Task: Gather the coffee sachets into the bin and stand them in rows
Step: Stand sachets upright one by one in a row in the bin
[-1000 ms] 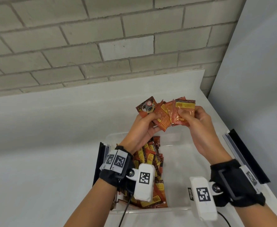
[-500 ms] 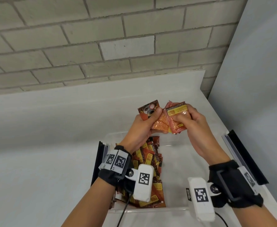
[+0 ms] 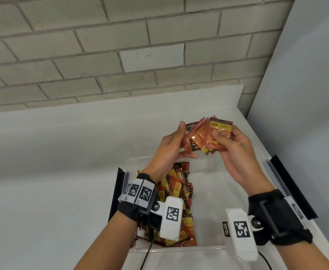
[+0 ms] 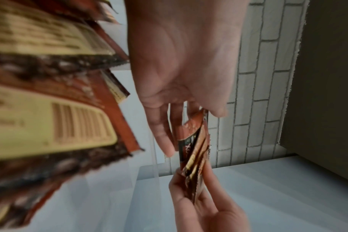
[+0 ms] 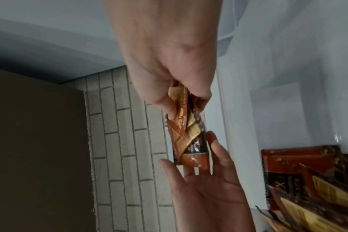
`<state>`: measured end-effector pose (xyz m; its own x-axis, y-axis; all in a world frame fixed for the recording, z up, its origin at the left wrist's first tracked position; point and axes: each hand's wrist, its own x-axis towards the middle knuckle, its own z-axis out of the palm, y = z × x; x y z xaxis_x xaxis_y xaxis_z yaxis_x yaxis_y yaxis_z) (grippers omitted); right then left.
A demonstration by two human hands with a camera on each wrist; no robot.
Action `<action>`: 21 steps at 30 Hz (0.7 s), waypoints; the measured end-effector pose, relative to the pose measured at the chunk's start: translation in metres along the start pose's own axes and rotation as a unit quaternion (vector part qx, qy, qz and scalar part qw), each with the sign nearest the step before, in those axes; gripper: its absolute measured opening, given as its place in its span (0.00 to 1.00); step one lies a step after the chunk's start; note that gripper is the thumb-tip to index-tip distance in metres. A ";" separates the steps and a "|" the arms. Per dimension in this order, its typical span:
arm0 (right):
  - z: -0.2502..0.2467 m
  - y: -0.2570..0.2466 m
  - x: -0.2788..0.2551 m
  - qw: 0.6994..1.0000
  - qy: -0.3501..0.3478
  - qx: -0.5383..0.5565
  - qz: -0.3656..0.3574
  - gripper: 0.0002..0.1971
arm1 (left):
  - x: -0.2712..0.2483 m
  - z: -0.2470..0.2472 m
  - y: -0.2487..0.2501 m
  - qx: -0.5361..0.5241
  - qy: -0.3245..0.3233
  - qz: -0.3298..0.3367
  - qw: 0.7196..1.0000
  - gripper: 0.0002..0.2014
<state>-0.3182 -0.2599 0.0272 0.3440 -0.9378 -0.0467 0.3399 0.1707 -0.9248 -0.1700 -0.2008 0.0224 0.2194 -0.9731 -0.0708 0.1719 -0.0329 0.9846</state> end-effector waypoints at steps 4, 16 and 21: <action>0.000 0.003 0.000 1.000 0.014 -0.006 0.010 0.15 | 0.001 -0.003 -0.005 0.028 -0.012 0.040 0.999 0.23; 0.004 -0.002 -0.005 0.992 -0.068 -0.083 0.073 0.14 | 0.003 -0.002 -0.007 0.003 -0.029 0.034 0.999 0.15; 0.006 -0.004 -0.008 0.988 -0.102 -0.086 0.077 0.13 | 0.002 0.002 -0.007 -0.016 -0.030 0.038 0.999 0.16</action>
<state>-0.3175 -0.2509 0.0330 0.5556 -0.8211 -0.1312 0.1214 0.2362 -0.9641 -0.1725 -0.2031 0.0160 0.1754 -0.9844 0.0141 0.1874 0.0474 0.9811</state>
